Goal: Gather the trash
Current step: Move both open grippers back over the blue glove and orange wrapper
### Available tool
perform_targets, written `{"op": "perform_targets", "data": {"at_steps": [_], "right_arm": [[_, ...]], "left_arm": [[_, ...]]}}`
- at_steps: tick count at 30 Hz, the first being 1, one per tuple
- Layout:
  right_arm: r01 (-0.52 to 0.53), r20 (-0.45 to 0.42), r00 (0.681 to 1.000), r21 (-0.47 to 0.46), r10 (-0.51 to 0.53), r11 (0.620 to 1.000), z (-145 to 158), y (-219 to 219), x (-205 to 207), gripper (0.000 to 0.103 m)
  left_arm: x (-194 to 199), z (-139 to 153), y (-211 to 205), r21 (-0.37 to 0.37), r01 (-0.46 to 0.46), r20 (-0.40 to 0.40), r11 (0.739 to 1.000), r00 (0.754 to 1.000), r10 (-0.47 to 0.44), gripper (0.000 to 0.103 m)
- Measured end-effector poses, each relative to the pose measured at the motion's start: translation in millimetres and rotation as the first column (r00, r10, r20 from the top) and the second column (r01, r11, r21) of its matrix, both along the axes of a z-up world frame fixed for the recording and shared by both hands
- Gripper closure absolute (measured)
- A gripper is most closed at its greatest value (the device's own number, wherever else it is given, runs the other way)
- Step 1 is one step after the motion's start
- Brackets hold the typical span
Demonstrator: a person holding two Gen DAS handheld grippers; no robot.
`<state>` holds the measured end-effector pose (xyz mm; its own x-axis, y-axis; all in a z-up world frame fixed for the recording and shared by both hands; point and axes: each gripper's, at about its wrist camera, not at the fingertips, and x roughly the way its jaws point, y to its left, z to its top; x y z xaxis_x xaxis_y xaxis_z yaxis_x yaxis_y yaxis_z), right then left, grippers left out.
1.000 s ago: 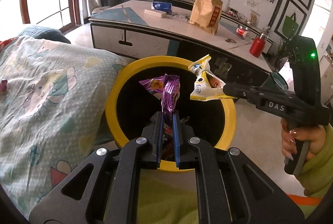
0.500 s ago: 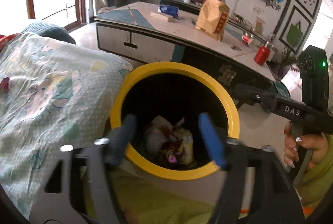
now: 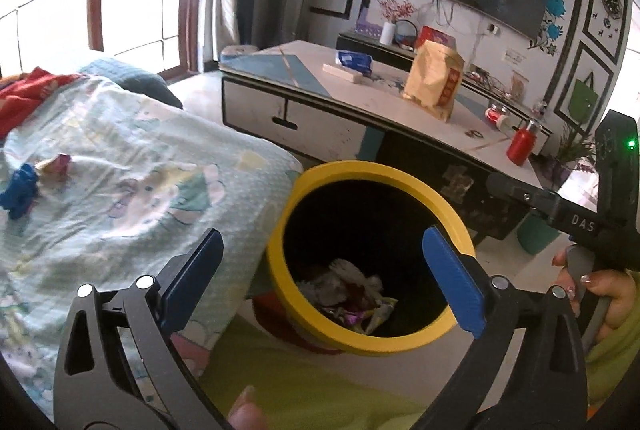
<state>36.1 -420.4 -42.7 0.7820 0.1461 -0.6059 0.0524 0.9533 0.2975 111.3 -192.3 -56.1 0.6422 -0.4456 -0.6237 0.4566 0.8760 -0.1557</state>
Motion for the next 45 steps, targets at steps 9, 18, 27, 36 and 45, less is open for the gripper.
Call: {"op": "perform_targets", "data": {"at_steps": [9,18,27,36,45], "right_arm": [[-0.031,0.036,0.999,-0.024,0.032,0.999,14.4,24.8,0.3,0.015],[-0.085,0.071,0.994,-0.038,0.088,0.996,29.8,55.8,4.9,0.014],[-0.195,0.087,0.976,-0.078,0.201,0.978,42.0,107.0,16.3,0.013],[-0.279,0.095,0.954,-0.083,0.286,0.957,48.9,156.3,30.3,0.012],[-0.353,0.085,0.928,-0.103,0.362,0.93,46.6,202.7,43.4,0.012]], "left_arm": [[-7.1,13.5,28.5,-0.005,-0.064,0.071,0.998,0.995,0.064,0.011],[-7.0,25.9,62.7,-0.028,-0.159,0.123,0.987,0.979,0.161,0.011],[-4.6,34.3,106.0,-0.065,-0.269,0.147,0.961,0.95,0.276,0.011],[-4.5,40.6,145.7,-0.099,-0.375,0.166,0.922,0.907,0.387,0.011],[4.6,40.8,196.3,-0.129,-0.493,0.148,0.86,0.848,0.509,0.011]]}}
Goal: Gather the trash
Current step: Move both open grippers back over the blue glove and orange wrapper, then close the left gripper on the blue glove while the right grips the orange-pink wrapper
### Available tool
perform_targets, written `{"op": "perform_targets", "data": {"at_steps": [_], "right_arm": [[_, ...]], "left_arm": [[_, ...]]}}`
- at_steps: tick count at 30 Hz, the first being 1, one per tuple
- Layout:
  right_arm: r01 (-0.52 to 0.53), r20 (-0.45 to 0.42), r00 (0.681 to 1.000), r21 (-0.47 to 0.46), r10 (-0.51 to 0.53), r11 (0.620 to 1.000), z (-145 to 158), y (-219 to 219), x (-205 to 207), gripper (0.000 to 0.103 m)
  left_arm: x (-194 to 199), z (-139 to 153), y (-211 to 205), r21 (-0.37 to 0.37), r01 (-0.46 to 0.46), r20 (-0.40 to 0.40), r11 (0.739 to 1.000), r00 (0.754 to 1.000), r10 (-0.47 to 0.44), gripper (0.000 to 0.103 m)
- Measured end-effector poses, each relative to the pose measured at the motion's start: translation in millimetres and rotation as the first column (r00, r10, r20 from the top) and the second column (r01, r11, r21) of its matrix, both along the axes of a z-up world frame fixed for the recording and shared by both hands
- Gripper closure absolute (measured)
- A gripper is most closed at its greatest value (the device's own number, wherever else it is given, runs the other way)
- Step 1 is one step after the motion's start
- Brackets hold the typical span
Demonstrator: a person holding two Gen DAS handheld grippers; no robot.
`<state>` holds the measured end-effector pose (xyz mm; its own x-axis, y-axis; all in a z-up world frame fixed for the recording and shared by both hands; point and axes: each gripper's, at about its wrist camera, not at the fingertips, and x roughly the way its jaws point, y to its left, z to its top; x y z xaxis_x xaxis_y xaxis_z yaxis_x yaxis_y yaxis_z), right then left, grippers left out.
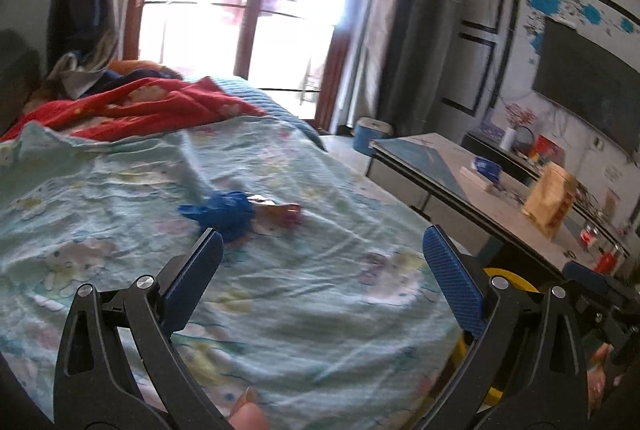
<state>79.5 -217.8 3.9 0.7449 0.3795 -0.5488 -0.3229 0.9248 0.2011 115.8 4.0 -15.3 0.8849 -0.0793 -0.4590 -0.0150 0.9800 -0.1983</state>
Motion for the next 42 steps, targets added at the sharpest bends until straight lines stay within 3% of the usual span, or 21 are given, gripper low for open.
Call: {"op": "perform_targets", "data": {"at_steps": [12,15,19,26,28,39,42], "right_arm": [[-0.096,-0.024,0.995,-0.022,0.095,0.995,-16.4,60.9,43.1,0.011],[-0.111,-0.038,0.993,-0.024,0.11,0.993,-23.2,74.6,60.4,0.012],[-0.139,-0.077,0.988,-0.024,0.137,0.99,-34.8,94.2,88.5,0.025],[-0.198,-0.165,0.967,0.006,0.196,0.98,-57.9,129.1,138.0,0.045],[-0.201,-0.189,0.962,0.009,0.199,0.98,-65.0,137.9,147.6,0.049],[-0.191,-0.263,0.944,0.05,0.197,0.98,-92.8,174.8,190.4,0.066],[-0.183,-0.282,0.94,0.055,0.192,0.981,-98.4,178.5,200.2,0.081]], "left_arm": [[14.1,-16.8,65.8,-0.056,-0.133,-0.063,0.989,0.99,0.13,0.011],[18.8,-23.8,77.9,-0.081,-0.148,-0.082,0.986,0.987,0.141,0.021],[30.0,-35.3,92.0,-0.128,-0.159,-0.123,0.979,0.982,0.144,0.038],[50.8,-47.3,112.3,-0.227,-0.165,-0.165,0.96,0.978,0.129,0.046],[56.7,-50.4,116.7,-0.25,-0.17,-0.178,0.953,0.976,0.127,0.052],[83.6,-71.1,122.6,-0.392,-0.143,-0.205,0.909,0.977,0.066,0.054],[88.3,-76.5,121.2,-0.4,-0.142,-0.213,0.905,0.975,0.059,0.054]]}}
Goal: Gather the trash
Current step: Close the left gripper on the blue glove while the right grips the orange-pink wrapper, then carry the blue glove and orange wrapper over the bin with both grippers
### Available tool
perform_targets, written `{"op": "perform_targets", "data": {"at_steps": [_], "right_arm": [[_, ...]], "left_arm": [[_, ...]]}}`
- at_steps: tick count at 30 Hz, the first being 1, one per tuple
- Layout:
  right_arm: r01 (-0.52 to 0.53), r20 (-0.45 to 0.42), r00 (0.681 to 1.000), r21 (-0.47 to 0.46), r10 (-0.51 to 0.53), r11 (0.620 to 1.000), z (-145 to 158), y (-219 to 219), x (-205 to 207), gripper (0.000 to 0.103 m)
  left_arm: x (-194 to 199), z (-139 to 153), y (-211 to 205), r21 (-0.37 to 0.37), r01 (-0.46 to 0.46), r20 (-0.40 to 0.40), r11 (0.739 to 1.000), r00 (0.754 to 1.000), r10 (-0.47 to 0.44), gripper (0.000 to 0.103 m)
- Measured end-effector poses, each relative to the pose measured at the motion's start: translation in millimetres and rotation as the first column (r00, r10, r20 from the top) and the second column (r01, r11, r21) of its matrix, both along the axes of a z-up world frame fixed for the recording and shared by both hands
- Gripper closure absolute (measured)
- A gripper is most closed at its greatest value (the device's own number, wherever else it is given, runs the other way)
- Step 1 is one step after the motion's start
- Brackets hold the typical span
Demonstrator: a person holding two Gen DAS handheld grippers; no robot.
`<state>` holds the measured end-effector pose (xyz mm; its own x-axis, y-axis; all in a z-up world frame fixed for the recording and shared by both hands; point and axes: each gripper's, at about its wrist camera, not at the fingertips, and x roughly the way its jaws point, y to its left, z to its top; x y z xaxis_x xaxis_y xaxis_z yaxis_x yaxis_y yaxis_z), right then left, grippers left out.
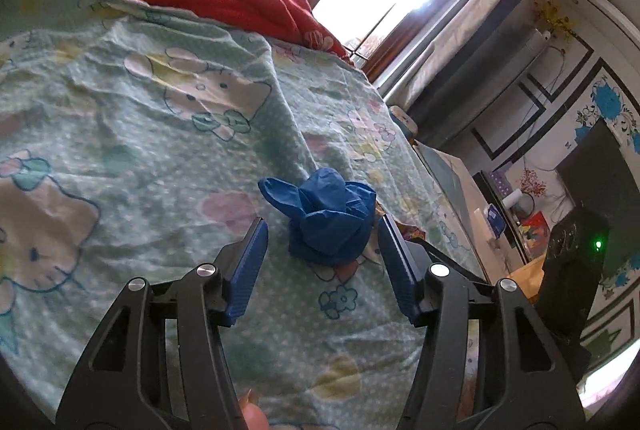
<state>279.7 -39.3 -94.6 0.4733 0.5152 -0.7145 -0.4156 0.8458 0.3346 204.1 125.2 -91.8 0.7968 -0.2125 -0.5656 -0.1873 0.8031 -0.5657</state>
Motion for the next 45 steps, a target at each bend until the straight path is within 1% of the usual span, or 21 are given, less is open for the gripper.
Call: {"op": "perform_targets", "data": {"at_steps": [1,2,5,7,8,9,10,11,12,13,16,20,23,28,34,38,45], "right_arm": [[0.001,-0.006,1.0,0.002,-0.001,1.0,-1.4,-0.3,1.4,0.088],[0.006,-0.016,1.0,0.007,-0.006,1.0,-3.2,-0.7,3.5,0.091],[0.023,-0.007,1.0,0.015,-0.023,1.0,-2.8,-5.6,1.2,0.093],[0.034,-0.003,0.999,0.017,-0.034,0.999,-1.8,-11.5,-3.4,0.093],[0.039,0.004,0.999,0.016,-0.039,0.999,-0.8,-15.5,-7.2,0.093],[0.044,0.013,0.999,0.013,-0.044,0.999,0.4,-19.2,-11.0,0.093],[0.047,0.02,0.999,0.011,-0.047,0.999,1.4,-22.2,-14.0,0.093],[0.05,0.027,0.998,0.009,-0.05,0.999,2.6,-25.7,-17.7,0.093],[0.053,0.038,0.998,0.008,-0.053,0.999,3.9,-30.6,-23.4,0.093],[0.055,0.043,0.998,0.006,-0.055,0.998,4.5,-33.1,-26.4,0.093],[0.069,0.06,0.996,-0.003,-0.068,0.998,5.6,-42.3,-38.4,0.093],[0.091,0.084,0.992,-0.016,-0.09,0.996,7.7,-54.8,-53.0,0.094],[0.105,0.101,0.99,-0.022,-0.102,0.994,10.8,-63.3,-61.2,0.094],[0.141,0.121,0.983,-0.014,-0.138,0.99,17.8,-83.9,-76.0,0.094],[0.193,0.126,0.973,0.01,-0.193,0.981,28.0,-111.4,-90.0,0.094],[0.219,0.147,0.965,0.013,-0.219,0.976,36.3,-127.8,-98.3,0.094],[0.262,0.166,0.952,0.004,-0.259,0.965,45.1,-160.1,-108.7,0.094]], "left_arm": [[1.7,-2.4,0.1,-0.014,-0.001,-0.005,1.0,1.0,0.001,0.054],[4.0,-4.1,1.0,-0.026,-0.004,-0.011,1.0,1.0,0.004,0.054],[9.1,-9.0,4.8,-0.064,-0.021,-0.022,0.998,1.0,0.019,0.056],[11.6,-11.1,6.9,-0.076,-0.031,-0.025,0.997,0.999,0.029,0.063],[12.5,-12.4,8.0,-0.084,-0.035,-0.025,0.996,0.999,0.033,0.065],[13.5,-13.7,8.9,-0.093,-0.036,-0.026,0.995,0.999,0.034,0.07],[14.3,-14.8,8.7,-0.102,-0.03,-0.025,0.994,0.999,0.027,0.081],[14.4,-15.8,8.2,-0.109,-0.024,-0.026,0.994,0.999,0.022,0.086],[14.3,-17.3,7.2,-0.116,-0.017,-0.028,0.993,1.0,0.013,0.087],[14.2,-17.7,5.1,-0.116,-0.009,-0.026,0.993,1.0,0.006,0.092],[10.3,-16.3,-1.9,-0.122,0.025,-0.016,0.992,1.0,-0.027,0.096],[2.5,-12.1,-13.9,-0.105,0.07,-0.001,0.992,0.998,-0.07,0.098],[-4.3,-7.9,-25.1,-0.078,0.1,0.007,0.992,0.995,-0.099,0.098],[-14.3,3.4,-49.3,0.007,0.159,0.028,0.987,0.987,-0.159,0.098],[-26.1,15.6,-76.2,0.084,0.228,0.056,0.97,0.971,-0.233,0.098],[-32.1,23.4,-91.0,0.131,0.259,0.068,0.957,0.961,-0.269,0.098],[-42.6,33.3,-115.1,0.159,0.32,0.091,0.934,0.937,-0.336,0.098]]}}
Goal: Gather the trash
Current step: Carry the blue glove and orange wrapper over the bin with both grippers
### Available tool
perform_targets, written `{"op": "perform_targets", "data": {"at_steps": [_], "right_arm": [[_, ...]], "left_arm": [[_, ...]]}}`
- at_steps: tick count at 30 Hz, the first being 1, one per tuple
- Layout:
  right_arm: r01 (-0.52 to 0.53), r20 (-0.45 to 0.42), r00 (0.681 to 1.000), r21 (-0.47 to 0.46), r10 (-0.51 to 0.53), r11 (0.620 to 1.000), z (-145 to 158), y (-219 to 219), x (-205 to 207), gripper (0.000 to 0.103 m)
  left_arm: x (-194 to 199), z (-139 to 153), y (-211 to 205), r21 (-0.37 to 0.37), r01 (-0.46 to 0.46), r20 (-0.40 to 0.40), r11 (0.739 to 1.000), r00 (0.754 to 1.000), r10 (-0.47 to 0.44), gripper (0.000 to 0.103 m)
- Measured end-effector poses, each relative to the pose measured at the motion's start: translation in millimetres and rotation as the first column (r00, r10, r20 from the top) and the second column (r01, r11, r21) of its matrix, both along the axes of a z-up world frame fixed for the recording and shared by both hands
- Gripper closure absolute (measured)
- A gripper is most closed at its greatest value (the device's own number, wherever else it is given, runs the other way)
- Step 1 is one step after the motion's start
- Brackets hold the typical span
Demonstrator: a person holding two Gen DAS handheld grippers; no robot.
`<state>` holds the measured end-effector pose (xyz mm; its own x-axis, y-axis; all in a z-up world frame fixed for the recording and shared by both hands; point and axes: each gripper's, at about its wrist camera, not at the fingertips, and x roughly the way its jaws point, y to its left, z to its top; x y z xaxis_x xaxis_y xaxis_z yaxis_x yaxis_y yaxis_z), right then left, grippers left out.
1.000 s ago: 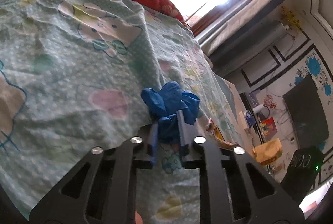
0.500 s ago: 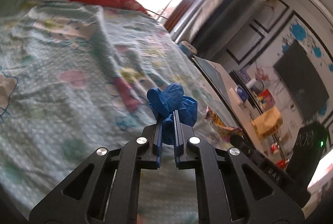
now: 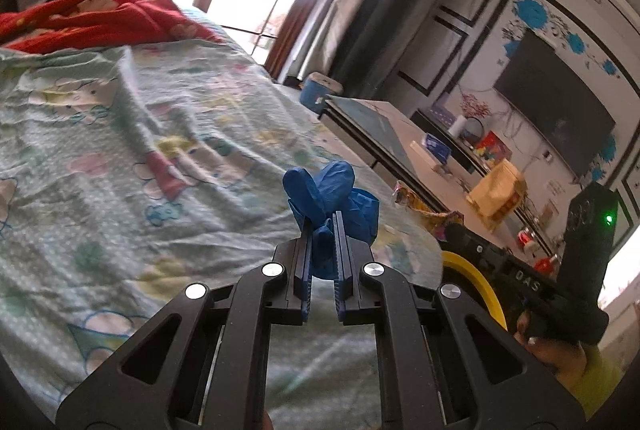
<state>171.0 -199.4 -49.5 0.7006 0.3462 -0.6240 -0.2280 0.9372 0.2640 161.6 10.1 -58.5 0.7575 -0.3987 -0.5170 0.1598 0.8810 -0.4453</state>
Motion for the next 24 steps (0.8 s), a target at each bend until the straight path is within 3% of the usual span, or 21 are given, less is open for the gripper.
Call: {"op": "perform_targets", "data": {"at_steps": [24], "right_arm": [[0.14,0.043,0.989,-0.033,-0.139,0.99,19.4,-85.2,-32.7,0.094]], "left_arm": [[-27.9,13.7,-84.5,0.082,0.222,0.051,0.972,0.973,-0.227,0.098]]}}
